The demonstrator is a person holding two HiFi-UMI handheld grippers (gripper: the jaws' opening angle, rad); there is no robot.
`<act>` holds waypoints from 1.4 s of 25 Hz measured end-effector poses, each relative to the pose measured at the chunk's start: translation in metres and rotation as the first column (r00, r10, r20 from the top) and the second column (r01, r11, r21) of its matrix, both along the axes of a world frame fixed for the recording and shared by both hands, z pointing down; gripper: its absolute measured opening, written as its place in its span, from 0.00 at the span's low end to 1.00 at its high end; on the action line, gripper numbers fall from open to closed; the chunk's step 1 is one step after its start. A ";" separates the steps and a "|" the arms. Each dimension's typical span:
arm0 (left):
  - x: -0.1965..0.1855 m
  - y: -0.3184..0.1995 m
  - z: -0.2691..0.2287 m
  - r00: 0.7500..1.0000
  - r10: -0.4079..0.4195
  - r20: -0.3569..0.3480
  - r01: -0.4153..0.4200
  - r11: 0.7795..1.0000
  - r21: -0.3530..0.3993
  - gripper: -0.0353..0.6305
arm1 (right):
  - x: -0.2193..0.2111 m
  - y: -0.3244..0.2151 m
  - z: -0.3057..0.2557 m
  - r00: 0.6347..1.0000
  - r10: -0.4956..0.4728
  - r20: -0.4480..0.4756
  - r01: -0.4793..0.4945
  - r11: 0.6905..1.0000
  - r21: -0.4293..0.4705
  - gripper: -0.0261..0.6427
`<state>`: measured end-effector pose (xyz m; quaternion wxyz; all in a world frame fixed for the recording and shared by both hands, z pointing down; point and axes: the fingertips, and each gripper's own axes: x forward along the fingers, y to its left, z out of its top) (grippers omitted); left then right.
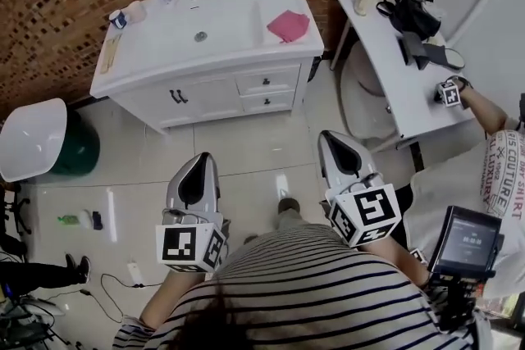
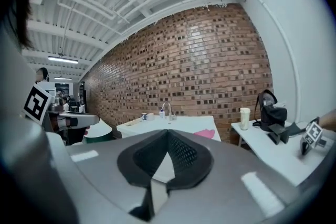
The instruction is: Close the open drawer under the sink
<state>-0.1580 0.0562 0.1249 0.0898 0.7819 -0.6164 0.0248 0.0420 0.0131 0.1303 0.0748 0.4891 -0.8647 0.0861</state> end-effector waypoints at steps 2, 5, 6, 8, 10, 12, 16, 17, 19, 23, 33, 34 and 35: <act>-0.011 0.022 -0.008 1.000 0.009 0.008 -0.009 1.000 0.017 0.07 | -0.010 0.025 -0.002 1.000 0.026 0.000 -0.026 1.000 0.005 0.04; -0.031 0.053 -0.011 1.000 0.015 -0.018 -0.015 1.000 0.019 0.07 | -0.031 0.064 0.000 0.999 0.052 -0.007 -0.052 0.999 -0.012 0.04; -0.035 0.062 -0.010 0.999 0.022 -0.029 -0.022 1.000 0.014 0.07 | -0.038 0.076 0.003 0.998 0.055 -0.018 -0.056 0.998 -0.016 0.04; -0.042 0.081 -0.004 0.998 0.041 -0.042 -0.041 0.999 0.007 0.07 | -0.050 0.099 0.009 0.997 0.064 -0.038 -0.065 0.998 -0.024 0.04; -0.046 0.094 0.000 0.997 0.051 -0.053 -0.051 0.999 -0.004 0.07 | -0.057 0.114 0.009 0.996 0.078 -0.031 -0.079 0.996 -0.028 0.04; -0.047 0.105 0.002 0.996 0.051 -0.069 -0.052 0.999 -0.014 0.07 | -0.063 0.126 0.005 0.997 0.079 -0.018 -0.079 0.997 -0.020 0.03; -0.042 0.121 0.010 0.997 0.034 -0.069 -0.034 0.999 -0.003 0.07 | -0.060 0.137 -0.004 0.998 0.057 -0.011 -0.057 0.998 0.013 0.03; -0.041 0.122 0.009 0.997 0.022 -0.069 -0.022 1.000 -0.001 0.07 | -0.059 0.136 -0.006 0.999 0.047 -0.007 -0.047 0.999 0.020 0.03; -0.038 0.124 0.005 0.997 0.004 -0.078 -0.004 1.000 0.001 0.07 | -0.057 0.136 -0.009 1.000 0.029 -0.009 -0.029 0.999 0.031 0.03; -0.029 0.128 -0.002 0.998 0.016 -0.062 -0.015 1.000 0.011 0.07 | -0.054 0.138 -0.015 0.999 0.019 -0.032 -0.018 0.999 0.045 0.03; -0.015 0.131 0.000 0.999 0.017 -0.037 -0.016 1.000 0.002 0.07 | -0.059 0.138 -0.009 0.998 -0.037 -0.048 0.039 0.998 0.045 0.03; -0.015 0.131 0.002 0.999 0.017 -0.035 -0.017 1.000 -0.001 0.07 | -0.060 0.138 -0.007 0.998 -0.041 -0.047 0.043 0.998 0.043 0.03; -0.015 0.131 0.003 0.999 0.017 -0.033 -0.018 1.000 -0.002 0.07 | -0.061 0.138 -0.006 0.998 -0.045 -0.045 0.047 0.998 0.040 0.03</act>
